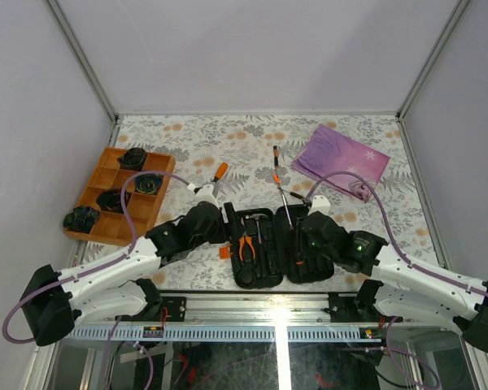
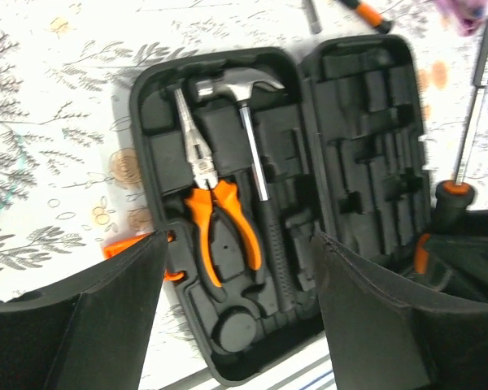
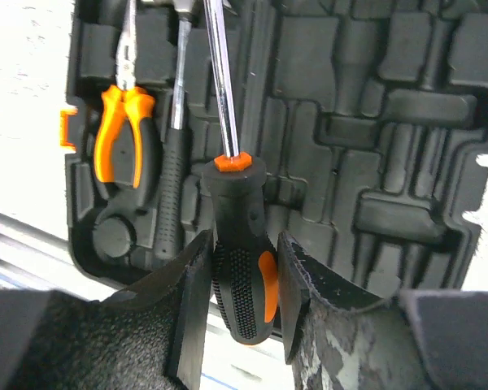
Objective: Sort the tools into containers
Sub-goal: Place the screwdriver in the storage box.
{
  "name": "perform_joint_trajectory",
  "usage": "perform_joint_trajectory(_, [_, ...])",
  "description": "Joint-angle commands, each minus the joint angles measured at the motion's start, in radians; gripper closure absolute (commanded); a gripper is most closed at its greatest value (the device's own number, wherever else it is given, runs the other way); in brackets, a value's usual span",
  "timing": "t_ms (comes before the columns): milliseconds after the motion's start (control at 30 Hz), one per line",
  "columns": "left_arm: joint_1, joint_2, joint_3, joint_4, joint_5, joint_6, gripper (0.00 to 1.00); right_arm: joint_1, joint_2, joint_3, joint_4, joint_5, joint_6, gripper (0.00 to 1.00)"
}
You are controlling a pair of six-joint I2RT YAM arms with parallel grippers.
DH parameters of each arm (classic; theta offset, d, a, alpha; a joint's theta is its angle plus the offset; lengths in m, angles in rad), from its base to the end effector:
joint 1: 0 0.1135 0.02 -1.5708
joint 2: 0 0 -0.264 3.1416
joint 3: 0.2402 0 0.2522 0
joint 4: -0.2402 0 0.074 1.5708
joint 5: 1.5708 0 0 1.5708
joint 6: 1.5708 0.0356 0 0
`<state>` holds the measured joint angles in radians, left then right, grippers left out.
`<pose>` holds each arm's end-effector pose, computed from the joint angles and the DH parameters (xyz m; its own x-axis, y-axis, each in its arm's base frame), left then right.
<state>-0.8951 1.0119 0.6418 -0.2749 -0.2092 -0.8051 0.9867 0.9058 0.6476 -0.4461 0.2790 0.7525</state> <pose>0.1415 -0.1647 0.2392 -0.7360 -0.2093 -0.6438 0.1860 0.8519 -0.4895 0.1139 0.1545 0.2466 -0.7297 0.0877 -0.6782 -0.2569 0.8840 0.3907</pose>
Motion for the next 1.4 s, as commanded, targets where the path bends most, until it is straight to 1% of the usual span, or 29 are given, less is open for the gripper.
perform_joint_trajectory(0, [0.015, 0.045, 0.012, -0.026, -0.017, 0.017, 0.3, -0.034, -0.016, 0.02, -0.08, -0.014, 0.037, 1.0])
perform_joint_trajectory(133, [0.025, 0.069, 0.0, -0.014, -0.009, 0.015, 0.3, -0.067, 0.012, -0.003, -0.073, -0.09, 0.041, 1.0])
perform_joint_trajectory(367, [0.033, 0.107, -0.04, 0.022, 0.016, 0.015, 0.3, -0.104, 0.068, -0.032, -0.006, -0.199, 0.045, 1.0])
perform_joint_trajectory(700, [0.033, 0.143, -0.061, 0.062, 0.035, 0.026, 0.3, -0.116, 0.143, -0.064, 0.026, -0.198, 0.119, 1.0])
perform_joint_trajectory(867, [0.034, 0.159, -0.059, 0.066, 0.037, 0.035, 0.31, -0.12, 0.18, -0.067, 0.03, -0.186, 0.135, 0.98])
perform_joint_trajectory(933, [0.034, 0.16, -0.059, 0.065, 0.036, 0.035, 0.31, -0.12, 0.191, -0.069, 0.027, -0.178, 0.139, 0.93])
perform_joint_trajectory(1100, [0.035, 0.142, -0.073, 0.073, 0.029, 0.025, 0.31, -0.119, 0.21, -0.073, 0.027, -0.172, 0.139, 0.77])
perform_joint_trajectory(1267, [0.034, 0.126, -0.079, 0.072, 0.025, 0.023, 0.31, -0.119, 0.222, -0.072, 0.025, -0.182, 0.139, 0.67])
perform_joint_trajectory(1367, [0.035, 0.126, -0.079, 0.069, 0.024, 0.024, 0.31, -0.12, 0.219, -0.067, 0.019, -0.192, 0.14, 0.59])
